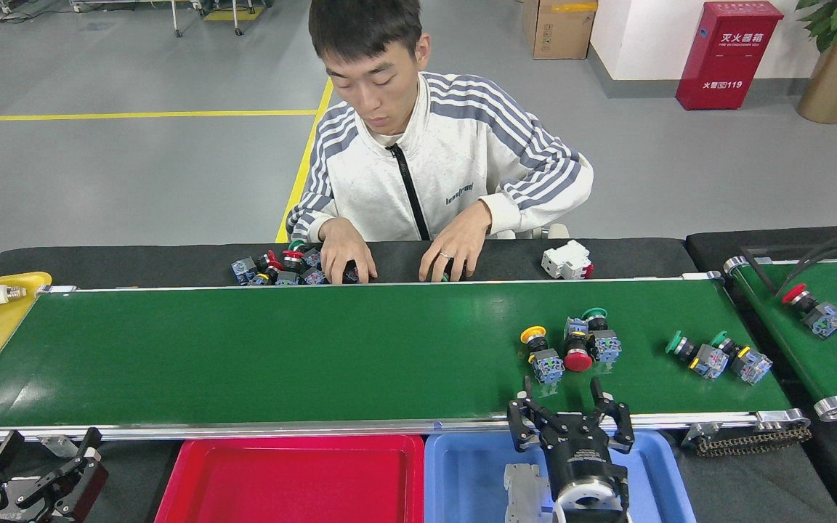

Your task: Pick switch part from conveyor to tray

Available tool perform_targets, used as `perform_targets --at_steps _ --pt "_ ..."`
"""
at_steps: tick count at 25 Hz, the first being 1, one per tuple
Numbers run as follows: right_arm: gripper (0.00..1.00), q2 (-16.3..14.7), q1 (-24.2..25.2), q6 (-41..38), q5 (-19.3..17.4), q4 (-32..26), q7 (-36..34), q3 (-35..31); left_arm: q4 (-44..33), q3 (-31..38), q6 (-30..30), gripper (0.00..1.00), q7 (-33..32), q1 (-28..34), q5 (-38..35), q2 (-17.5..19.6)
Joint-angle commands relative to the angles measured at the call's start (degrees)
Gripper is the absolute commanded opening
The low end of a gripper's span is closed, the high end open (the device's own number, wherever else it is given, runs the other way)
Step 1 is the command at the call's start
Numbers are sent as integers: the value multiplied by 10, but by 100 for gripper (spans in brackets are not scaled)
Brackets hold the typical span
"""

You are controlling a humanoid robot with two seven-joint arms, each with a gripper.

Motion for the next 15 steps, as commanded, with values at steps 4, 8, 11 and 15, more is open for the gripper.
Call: perform_targets --at_steps 4,8,11,15 --pt "100 21 -55 0 -4 65 0 19 -3 -12 -1 100 1 -19 -2 4" --pt "100 16 -67 0 -7 74 0 18 -2 -12 -1 100 1 -18 -2 2" --pt "100 15 -68 -1 -7 74 0 16 -3 -13 -2 100 1 -16 -2 2" --pt "100 15 -76 -1 -9 76 1 14 -3 -13 -2 100 1 -18 -2 6"
